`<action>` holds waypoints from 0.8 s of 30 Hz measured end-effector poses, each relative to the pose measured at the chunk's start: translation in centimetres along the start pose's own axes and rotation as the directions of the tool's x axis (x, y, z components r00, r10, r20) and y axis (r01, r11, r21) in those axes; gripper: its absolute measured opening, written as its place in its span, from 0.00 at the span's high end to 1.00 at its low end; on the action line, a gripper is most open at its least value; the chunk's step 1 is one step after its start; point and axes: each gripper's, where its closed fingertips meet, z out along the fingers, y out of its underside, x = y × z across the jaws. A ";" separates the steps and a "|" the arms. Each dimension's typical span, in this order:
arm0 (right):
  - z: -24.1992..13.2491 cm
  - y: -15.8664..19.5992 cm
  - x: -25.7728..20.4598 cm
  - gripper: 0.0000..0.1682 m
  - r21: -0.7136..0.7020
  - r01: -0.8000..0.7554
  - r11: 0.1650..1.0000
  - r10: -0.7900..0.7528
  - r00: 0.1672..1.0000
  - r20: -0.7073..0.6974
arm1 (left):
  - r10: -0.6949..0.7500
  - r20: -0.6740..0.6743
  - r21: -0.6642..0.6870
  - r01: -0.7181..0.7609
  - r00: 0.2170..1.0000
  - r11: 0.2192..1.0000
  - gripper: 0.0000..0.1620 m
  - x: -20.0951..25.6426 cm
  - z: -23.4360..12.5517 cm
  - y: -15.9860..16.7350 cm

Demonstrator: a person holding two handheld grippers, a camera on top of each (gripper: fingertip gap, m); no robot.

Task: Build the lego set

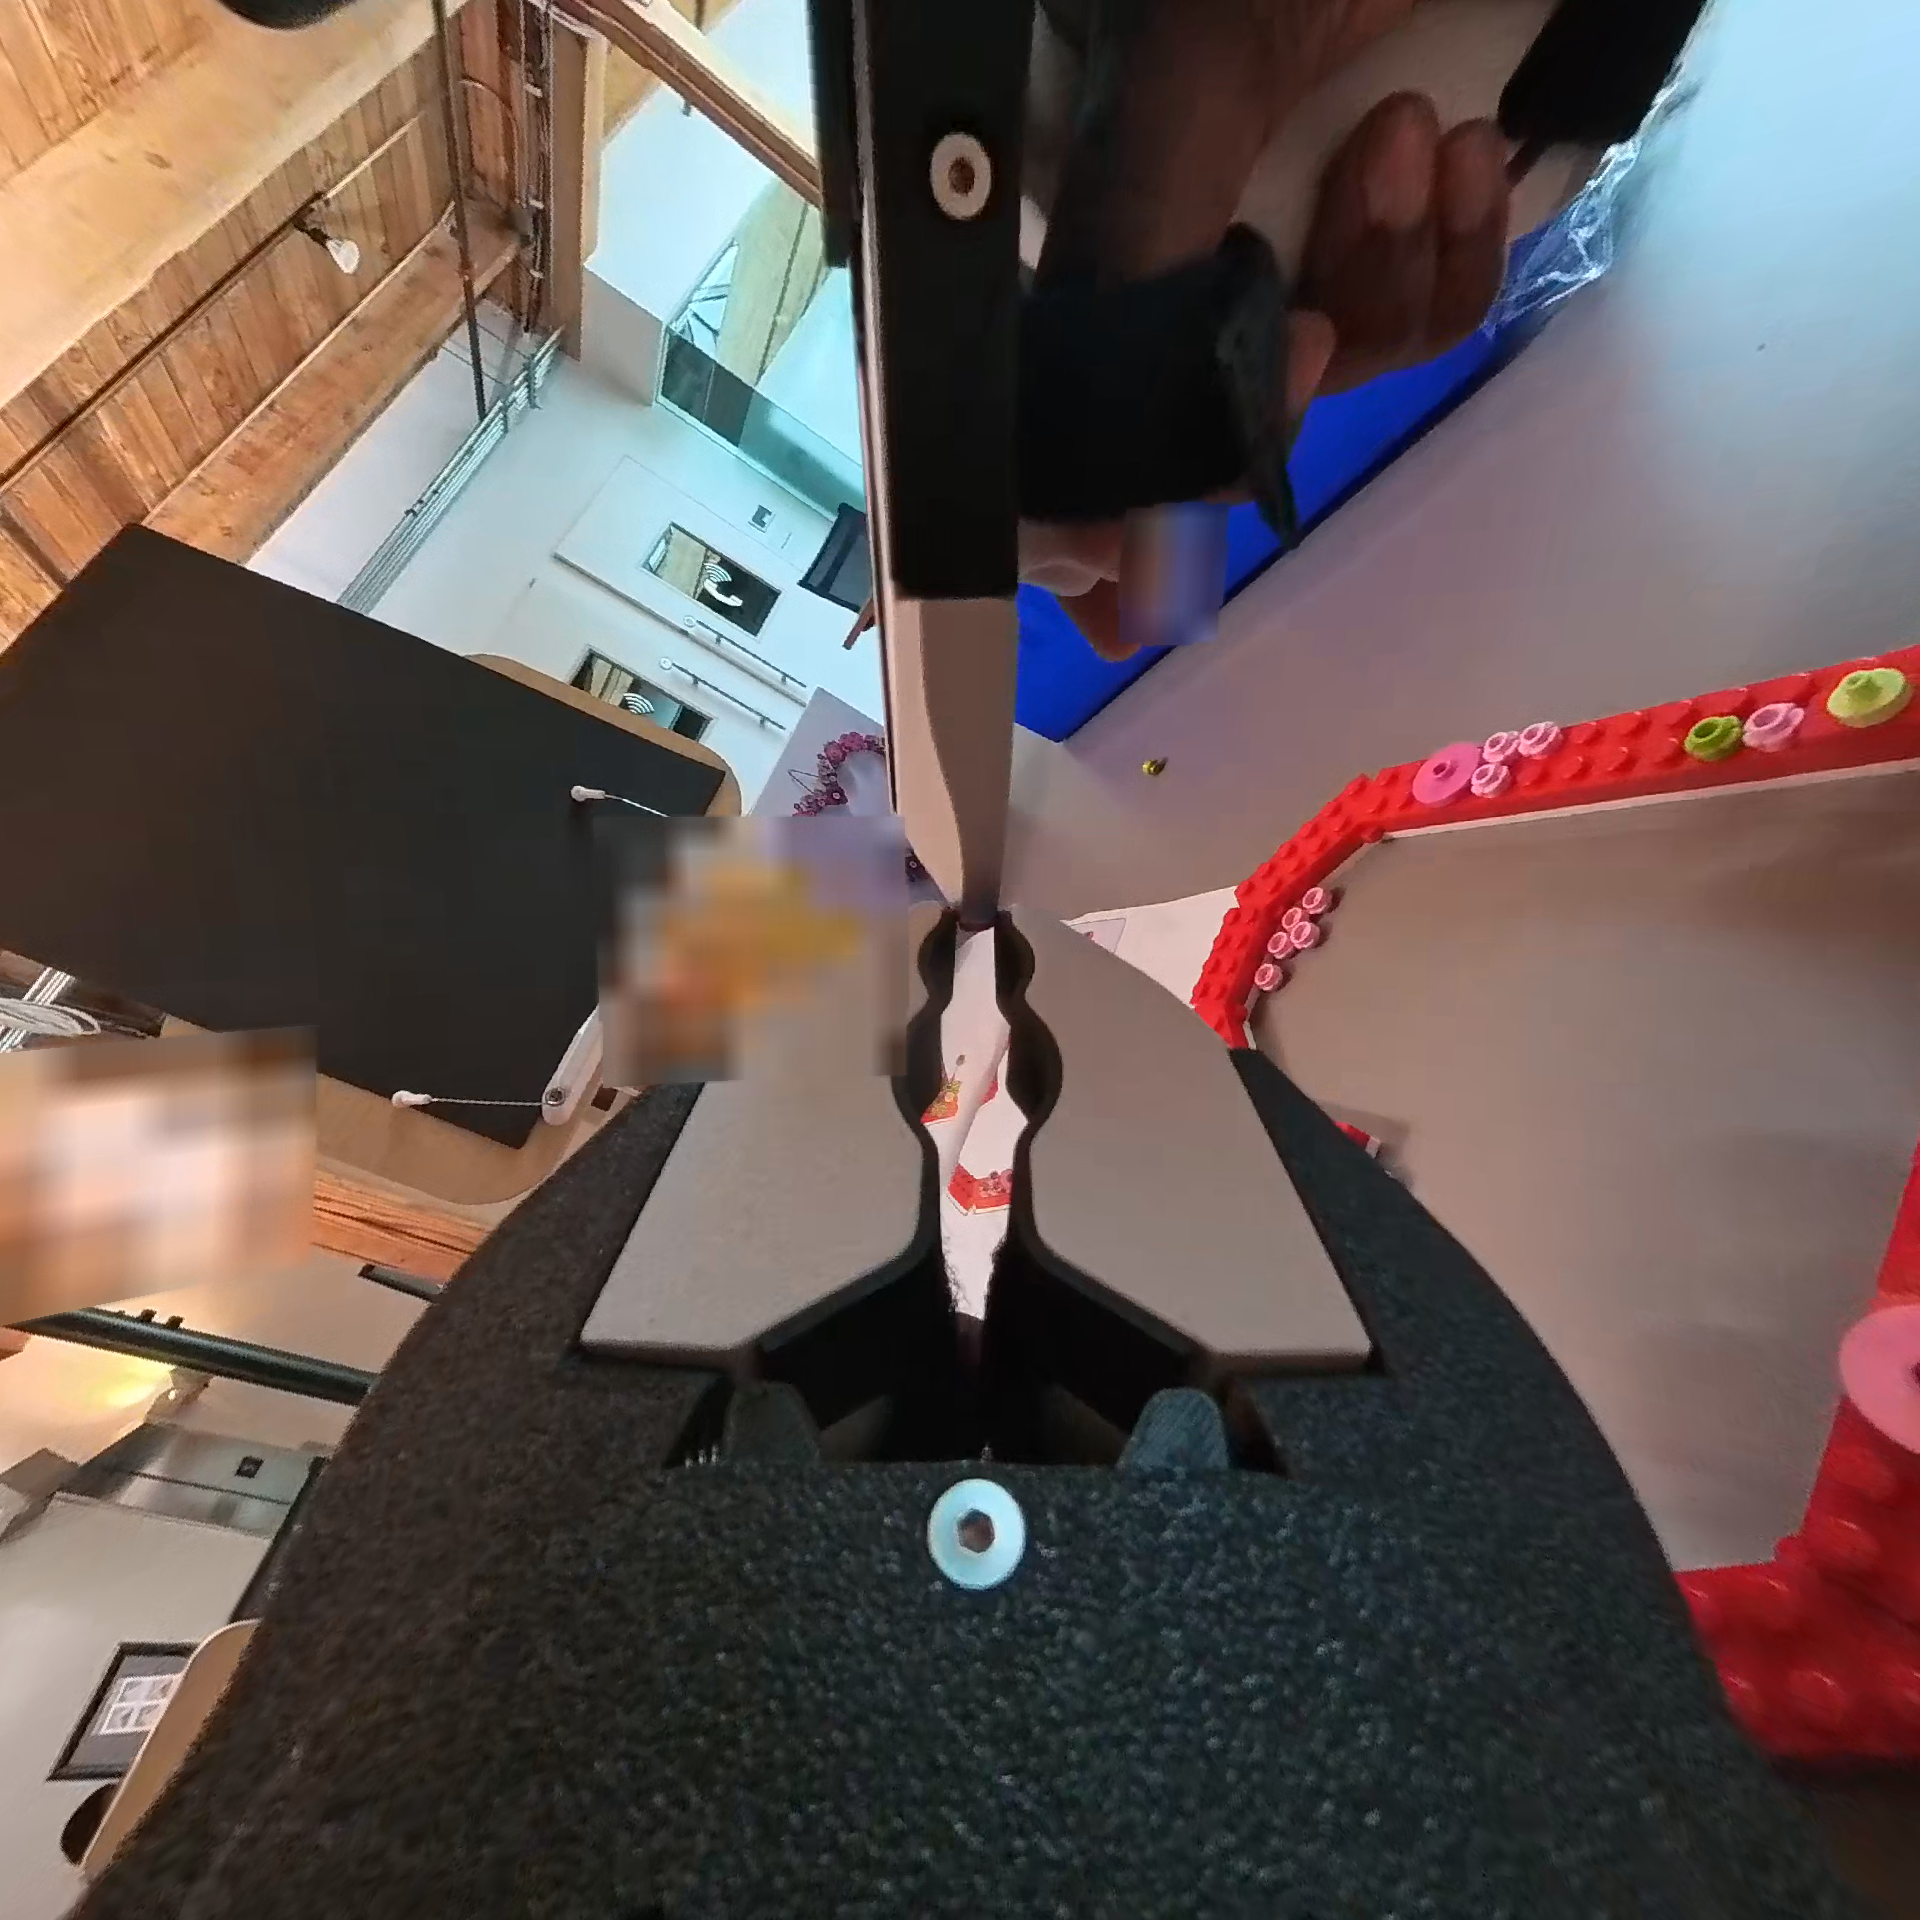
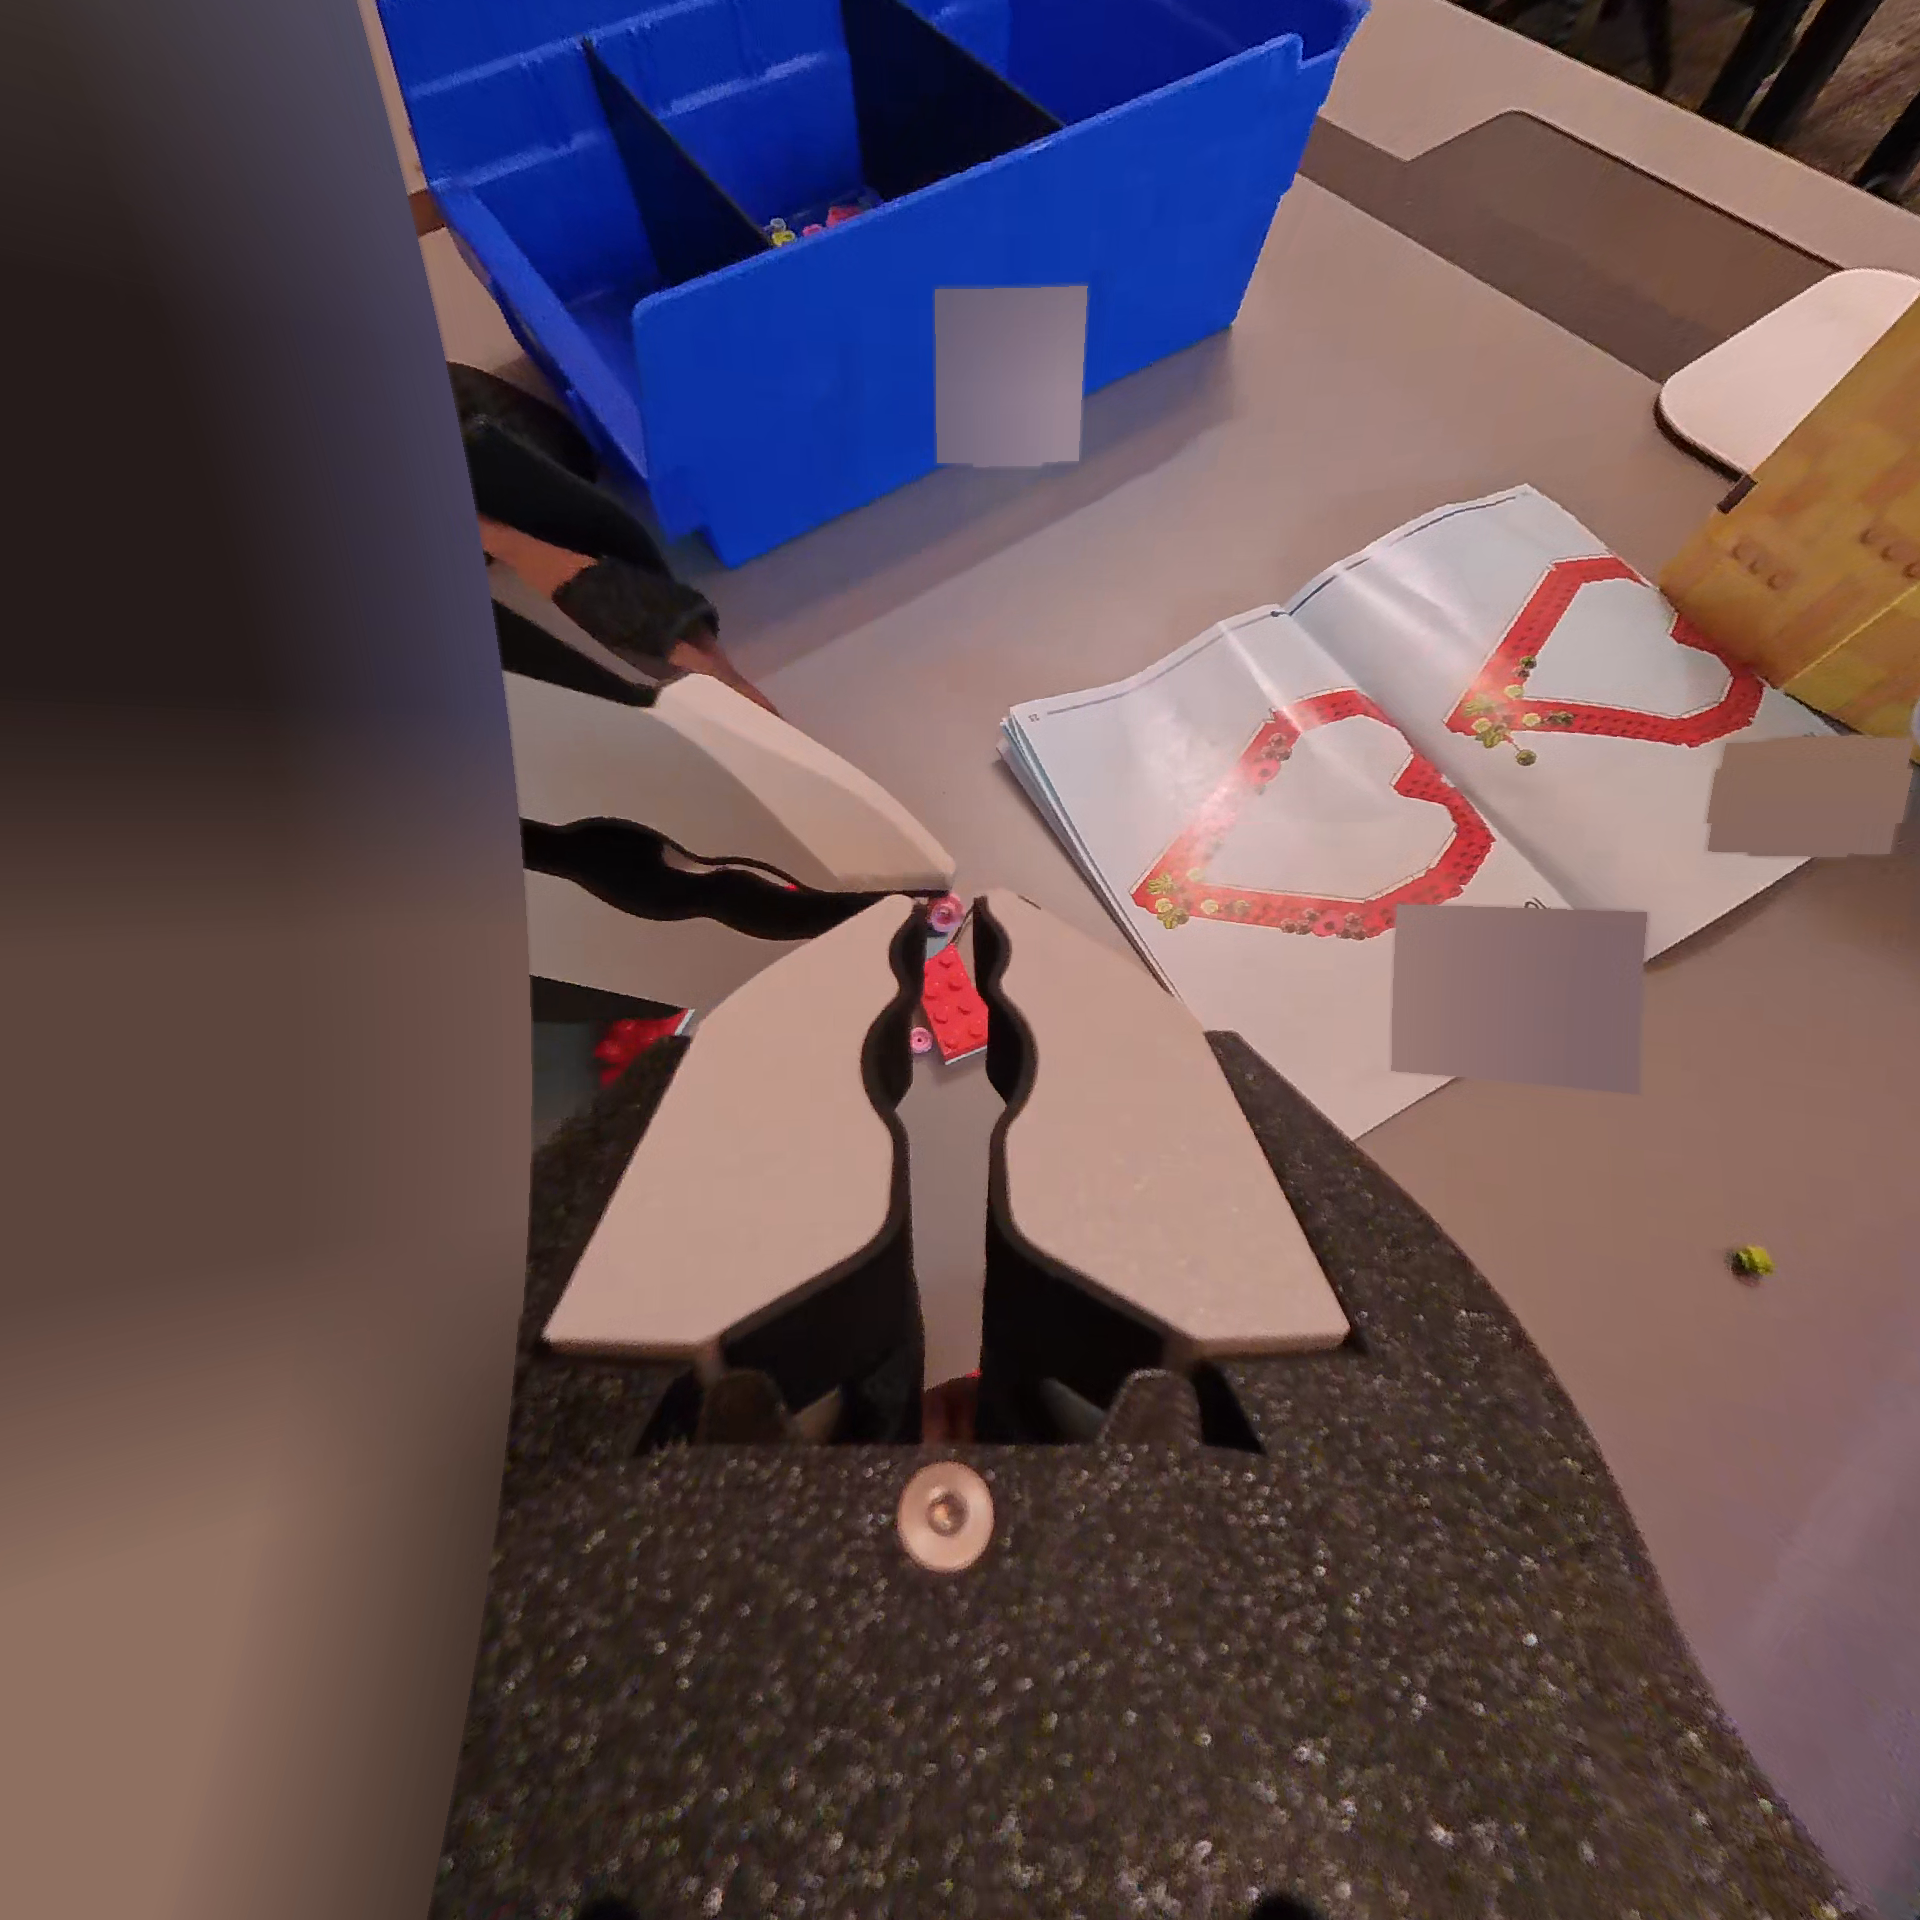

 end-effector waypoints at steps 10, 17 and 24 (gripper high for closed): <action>-0.1 0.5 -0.2 0.97 -0.027 -0.008 1.000 0.008 1.000 0.011 | 0.055 -0.006 -0.011 -0.055 0.998 0.998 0.96 0.4 0.0 -0.2; -0.2 0.7 -0.1 0.97 -0.010 -0.011 1.000 0.011 1.000 0.021 | -0.008 0.007 0.004 0.008 1.000 1.000 0.93 0.3 -0.1 -0.4; -0.8 1.5 -1.2 0.97 -0.048 -0.019 0.999 0.026 0.991 0.133 | -0.345 -0.161 -0.168 0.318 0.925 0.933 0.91 1.6 -2.5 2.5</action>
